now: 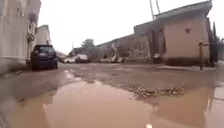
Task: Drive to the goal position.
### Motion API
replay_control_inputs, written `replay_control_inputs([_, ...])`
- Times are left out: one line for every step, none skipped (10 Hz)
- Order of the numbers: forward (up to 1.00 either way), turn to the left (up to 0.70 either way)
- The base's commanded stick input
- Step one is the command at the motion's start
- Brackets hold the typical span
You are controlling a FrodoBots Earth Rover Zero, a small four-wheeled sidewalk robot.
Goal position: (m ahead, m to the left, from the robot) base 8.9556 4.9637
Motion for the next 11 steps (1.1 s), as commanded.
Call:
replay_control_inputs([1.00, -0.06])
replay_control_inputs([1.00, -0.28])
replay_control_inputs([1.00, -0.28])
replay_control_inputs([1.00, -0.28])
replay_control_inputs([1.00, -0.28])
replay_control_inputs([1.00, -0.16])
replay_control_inputs([1.00, 0.08])
replay_control_inputs([1.00, 0.12])
replay_control_inputs([1.00, 0.12])
replay_control_inputs([1.00, 0.12])
replay_control_inputs([1.00, 0.12])
